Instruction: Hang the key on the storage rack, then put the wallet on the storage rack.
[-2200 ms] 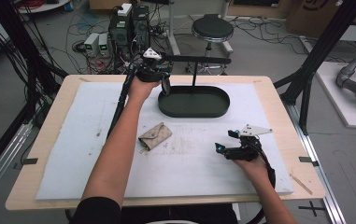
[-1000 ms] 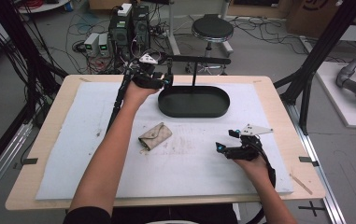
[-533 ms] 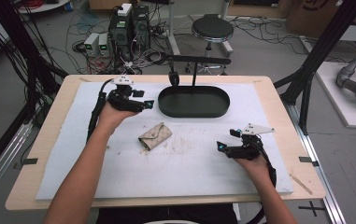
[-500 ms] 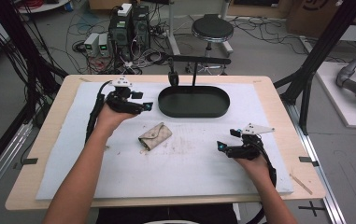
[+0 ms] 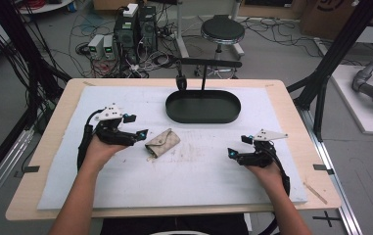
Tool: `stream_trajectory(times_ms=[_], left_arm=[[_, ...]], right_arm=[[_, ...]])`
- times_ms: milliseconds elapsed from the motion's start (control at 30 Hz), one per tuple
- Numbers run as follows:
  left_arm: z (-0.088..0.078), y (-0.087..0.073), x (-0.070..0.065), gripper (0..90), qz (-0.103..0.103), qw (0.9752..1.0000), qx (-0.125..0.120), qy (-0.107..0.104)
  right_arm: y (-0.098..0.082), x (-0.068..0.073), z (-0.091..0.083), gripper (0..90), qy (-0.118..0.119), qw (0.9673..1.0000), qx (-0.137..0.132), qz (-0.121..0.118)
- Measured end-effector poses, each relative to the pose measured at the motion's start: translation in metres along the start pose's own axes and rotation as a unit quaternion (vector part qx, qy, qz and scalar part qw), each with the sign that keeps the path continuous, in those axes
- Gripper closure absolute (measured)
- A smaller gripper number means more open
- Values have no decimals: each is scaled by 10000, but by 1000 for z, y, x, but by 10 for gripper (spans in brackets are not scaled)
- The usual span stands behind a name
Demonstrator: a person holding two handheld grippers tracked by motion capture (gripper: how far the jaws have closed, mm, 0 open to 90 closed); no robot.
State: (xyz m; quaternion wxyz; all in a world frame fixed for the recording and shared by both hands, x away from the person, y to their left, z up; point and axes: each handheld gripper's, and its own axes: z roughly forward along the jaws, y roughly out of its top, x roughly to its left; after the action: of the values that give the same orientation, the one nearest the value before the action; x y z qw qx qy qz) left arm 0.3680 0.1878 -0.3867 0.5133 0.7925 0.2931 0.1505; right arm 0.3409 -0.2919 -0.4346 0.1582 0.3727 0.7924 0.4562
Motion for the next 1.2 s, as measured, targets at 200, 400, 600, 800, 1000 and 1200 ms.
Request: stream_trajectory(times_ms=[200, 400, 600, 800, 1000, 1200], left_arm=[[-3, -16, -3, 211, -70, 9998, 138, -92], [-7, -34, 0, 195, -170, 9995, 282, -22], [-3, -34, 0, 185, -144, 9994, 309, -17], [-4, -33, -1, 178, -165, 9994, 279, -73], [-1, -34, 0, 176, -211, 9993, 284, -132], [-1, -34, 0, 176, -230, 9992, 298, -144]], right_arm=[[0, -1, -1, 180, 4, 10000, 2, 16], [0, -6, -2, 180, -14, 10000, -48, 58], [-1, -7, -4, 179, -82, 9999, -48, 56], [-2, -10, -1, 179, -102, 9999, 4, 87], [-2, -9, 0, 180, -96, 9999, 45, 78], [-2, -9, 0, 179, -97, 9999, 54, 73]])
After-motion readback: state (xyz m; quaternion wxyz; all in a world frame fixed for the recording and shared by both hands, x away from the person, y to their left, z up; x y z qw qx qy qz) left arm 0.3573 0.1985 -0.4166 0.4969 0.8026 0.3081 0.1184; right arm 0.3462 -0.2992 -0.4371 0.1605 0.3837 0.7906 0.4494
